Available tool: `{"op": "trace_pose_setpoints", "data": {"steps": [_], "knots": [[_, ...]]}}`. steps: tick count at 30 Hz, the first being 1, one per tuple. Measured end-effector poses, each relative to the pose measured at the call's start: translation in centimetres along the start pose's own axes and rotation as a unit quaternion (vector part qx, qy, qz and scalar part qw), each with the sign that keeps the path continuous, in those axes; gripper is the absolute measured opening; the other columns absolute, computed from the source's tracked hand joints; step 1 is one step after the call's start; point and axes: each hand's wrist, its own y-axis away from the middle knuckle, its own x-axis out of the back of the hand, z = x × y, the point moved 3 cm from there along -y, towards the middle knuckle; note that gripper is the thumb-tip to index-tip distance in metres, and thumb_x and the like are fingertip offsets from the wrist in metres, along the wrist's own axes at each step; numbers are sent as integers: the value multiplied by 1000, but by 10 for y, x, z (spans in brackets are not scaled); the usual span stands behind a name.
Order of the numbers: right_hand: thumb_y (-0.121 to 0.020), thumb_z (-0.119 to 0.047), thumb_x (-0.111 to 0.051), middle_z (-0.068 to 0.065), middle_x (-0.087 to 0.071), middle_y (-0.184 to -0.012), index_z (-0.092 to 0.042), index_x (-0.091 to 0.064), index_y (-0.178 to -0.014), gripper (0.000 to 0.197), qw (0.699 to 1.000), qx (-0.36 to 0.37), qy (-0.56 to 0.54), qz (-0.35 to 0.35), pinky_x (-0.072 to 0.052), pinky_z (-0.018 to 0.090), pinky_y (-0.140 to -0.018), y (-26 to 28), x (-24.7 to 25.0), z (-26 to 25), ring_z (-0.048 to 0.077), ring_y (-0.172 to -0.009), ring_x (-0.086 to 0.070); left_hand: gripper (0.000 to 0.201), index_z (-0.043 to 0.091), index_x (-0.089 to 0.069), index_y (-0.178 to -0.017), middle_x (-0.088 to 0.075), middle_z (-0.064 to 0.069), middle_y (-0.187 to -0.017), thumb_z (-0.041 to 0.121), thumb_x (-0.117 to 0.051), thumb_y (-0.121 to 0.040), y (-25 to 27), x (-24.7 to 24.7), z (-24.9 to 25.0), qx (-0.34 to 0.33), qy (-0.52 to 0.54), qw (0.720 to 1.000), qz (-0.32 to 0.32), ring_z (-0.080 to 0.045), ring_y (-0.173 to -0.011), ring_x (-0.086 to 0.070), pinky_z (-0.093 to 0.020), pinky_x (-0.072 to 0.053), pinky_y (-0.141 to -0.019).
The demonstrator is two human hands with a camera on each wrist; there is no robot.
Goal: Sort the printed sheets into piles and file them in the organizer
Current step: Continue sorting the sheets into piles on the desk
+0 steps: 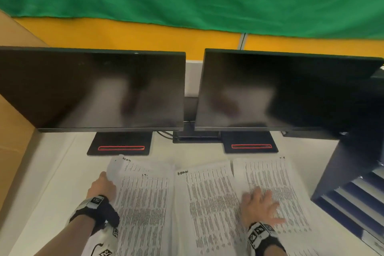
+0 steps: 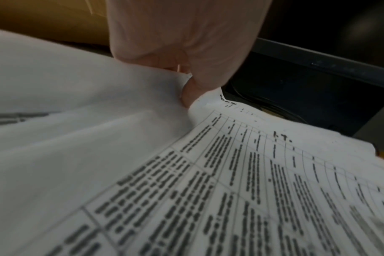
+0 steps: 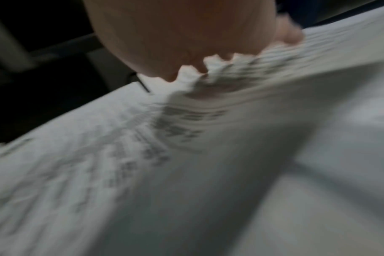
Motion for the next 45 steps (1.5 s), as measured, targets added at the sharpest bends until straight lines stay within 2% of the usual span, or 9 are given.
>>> {"op": "trace_pose_setpoints", "data": {"steps": [7, 15, 23, 30, 34, 37, 39, 42, 45], "knots": [[-94, -55, -8, -4, 14, -159, -38, 9, -148, 59, 999, 8, 36, -11, -2, 66, -110, -21, 12, 44, 31, -146, 9, 20, 8, -46, -111, -54, -13, -88, 12, -45, -91, -2, -7, 12, 1, -3, 1000, 5, -33, -77, -55, -42, -47, -75], [-93, -54, -21, 1, 0, -159, -36, -7, -148, 60, 999, -32, 4, -22, -13, 68, -108, -3, 8, 26, 35, -145, -2, 19, 7, -46, -110, -54, -13, -89, 13, -44, -93, 2, -6, 9, 3, -4, 1000, 0, -32, -76, -54, -41, -46, -74], [-93, -56, -12, -1, 2, -159, -36, -3, -149, 60, 999, -45, 0, -23, -9, 67, -110, 12, 4, 39, 33, -145, -1, 23, 4, -46, -114, -55, -16, -92, 10, -43, -92, 3, -4, 11, -1, -10, 1000, -10, -33, -78, -53, -41, -44, -74], [-96, -43, -26, -3, 5, -160, -29, 0, -150, 62, 998, 56, 8, -9, -6, 61, -115, 33, 13, 61, 24, -147, 2, 26, 2, -46, -117, -58, -22, -105, 10, -43, -93, 4, -3, 11, -9, -11, 1000, -15, -32, -80, -50, -40, -41, -75], [-51, -94, -41, -8, 30, -147, -26, 24, -145, 133, 977, 135, 72, -146, -1, 65, -110, 41, 9, 73, 26, -145, 17, 25, 2, -45, -117, -57, -21, -102, 9, -44, -93, 6, -3, 16, -12, -16, 1000, -17, -31, -76, -49, -40, -39, -71], [-17, -96, -42, 5, 39, -146, -24, 38, -135, 160, 960, 139, 128, -207, -5, 69, -107, 50, -4, 66, 33, -142, 23, 25, 3, -47, -115, -55, -17, -93, 9, -47, -91, 2, -3, 19, -6, -18, 1000, -21, -32, -75, -51, -40, -41, -71], [-17, -91, -45, 10, 40, -147, -23, 43, -127, 157, 951, 154, 162, -212, -5, 70, -107, 47, -5, 62, 35, -141, 25, 26, 5, -48, -114, -55, -16, -91, 11, -51, -89, 1, -3, 21, 3, -22, 999, -28, -32, -73, -52, -41, -44, -71], [-40, -80, -68, 4, 44, -141, -25, 43, -124, 149, 942, 182, 186, -213, -5, 70, -108, 27, 9, 62, 33, -141, 26, 30, 4, -45, -116, -54, -16, -91, 10, -53, -88, 7, -3, 25, 3, -21, 999, -27, -32, -74, -53, -41, -45, -72], [-24, -91, -53, 6, 39, -148, -28, 41, -127, 153, 932, 202, 209, -216, -4, 70, -108, 8, 20, 59, 32, -142, 24, 52, 10, -32, -131, -46, -17, -124, 14, -55, -84, 20, -4, 36, -2, -89, 995, 39, -35, -109, -49, -49, -40, -96]]}}
